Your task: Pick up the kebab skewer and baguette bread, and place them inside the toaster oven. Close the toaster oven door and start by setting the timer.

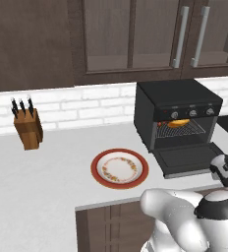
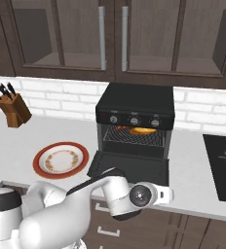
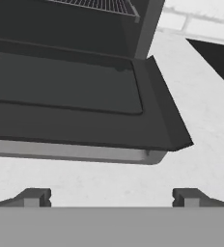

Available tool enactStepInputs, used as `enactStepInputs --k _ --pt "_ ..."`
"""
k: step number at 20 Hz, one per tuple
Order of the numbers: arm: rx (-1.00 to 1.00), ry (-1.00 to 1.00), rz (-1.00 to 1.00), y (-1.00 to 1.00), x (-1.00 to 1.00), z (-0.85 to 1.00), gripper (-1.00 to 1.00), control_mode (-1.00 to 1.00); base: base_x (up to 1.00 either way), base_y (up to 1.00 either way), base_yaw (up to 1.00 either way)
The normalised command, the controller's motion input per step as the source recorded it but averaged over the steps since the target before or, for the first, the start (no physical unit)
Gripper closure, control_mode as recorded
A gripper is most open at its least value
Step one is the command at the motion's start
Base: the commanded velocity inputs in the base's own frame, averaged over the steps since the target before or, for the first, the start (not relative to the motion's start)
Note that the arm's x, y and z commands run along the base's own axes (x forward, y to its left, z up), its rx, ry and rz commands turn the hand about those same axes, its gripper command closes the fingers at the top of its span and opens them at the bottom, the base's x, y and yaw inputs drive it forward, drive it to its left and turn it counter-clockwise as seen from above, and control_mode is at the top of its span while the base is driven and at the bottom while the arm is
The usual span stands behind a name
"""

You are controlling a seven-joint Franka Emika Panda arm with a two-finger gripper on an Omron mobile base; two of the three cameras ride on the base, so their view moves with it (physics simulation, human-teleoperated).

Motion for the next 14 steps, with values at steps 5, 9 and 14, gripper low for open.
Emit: enactStepInputs --k 5,9,14 --pt "0.04 0.00 0.03 0.00 0.34 -0.07 -1.00 -1.00 0.00 0.00 0.00" --pt "0.08 -0.01 0.09 0.00 0.23 -0.18 -1.00 -1.00 0.00 0.00 0.00" --pt "0.07 0.00 0.09 0.00 0.05 -0.16 -1.00 -1.00 0.00 0.00 0.00"
